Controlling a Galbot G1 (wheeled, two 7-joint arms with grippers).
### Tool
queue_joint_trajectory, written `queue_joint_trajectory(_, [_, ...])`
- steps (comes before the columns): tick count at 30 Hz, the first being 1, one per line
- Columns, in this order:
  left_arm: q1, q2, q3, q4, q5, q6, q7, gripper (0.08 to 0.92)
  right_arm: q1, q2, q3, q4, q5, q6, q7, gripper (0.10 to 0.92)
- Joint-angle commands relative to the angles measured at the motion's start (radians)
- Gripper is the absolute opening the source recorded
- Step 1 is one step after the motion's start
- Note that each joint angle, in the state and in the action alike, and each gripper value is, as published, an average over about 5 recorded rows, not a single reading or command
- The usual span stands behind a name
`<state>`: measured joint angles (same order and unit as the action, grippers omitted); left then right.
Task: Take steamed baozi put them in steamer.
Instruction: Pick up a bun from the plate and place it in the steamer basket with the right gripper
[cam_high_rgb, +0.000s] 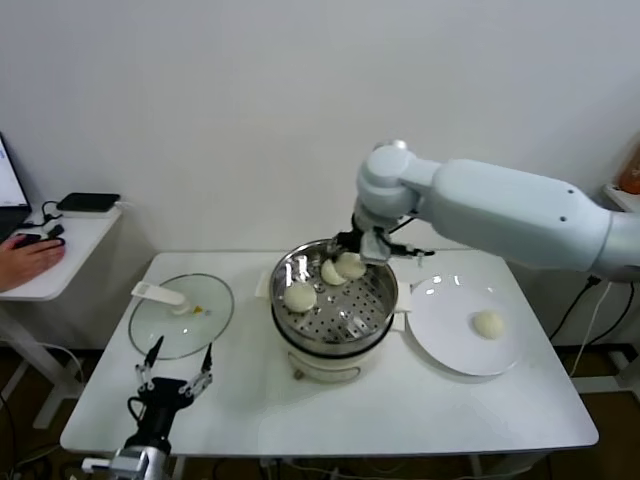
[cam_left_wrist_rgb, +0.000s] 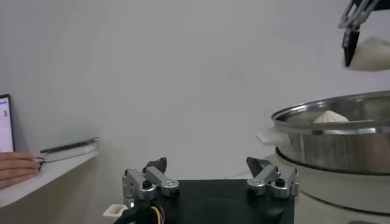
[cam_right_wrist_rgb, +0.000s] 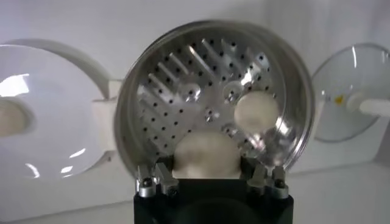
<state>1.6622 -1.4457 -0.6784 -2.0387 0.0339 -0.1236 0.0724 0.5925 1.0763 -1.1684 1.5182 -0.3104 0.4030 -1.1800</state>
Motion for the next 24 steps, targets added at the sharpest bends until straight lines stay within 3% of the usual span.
queue_joint_trajectory(1, [0.002, 0.001, -0.002, 0.002, 0.001, 0.001, -0.001, 0.823, -0.065, 0.106, -0.014, 0.03, -0.019, 0.003, 0.0, 0.704])
queue_joint_trajectory(24, [-0.008, -0.009, 0.013, 0.023, 0.018, 0.002, -0.002, 0.823, -0.131, 0.053, -0.044, 0.054, -0.044, -0.001, 0.005, 0.704])
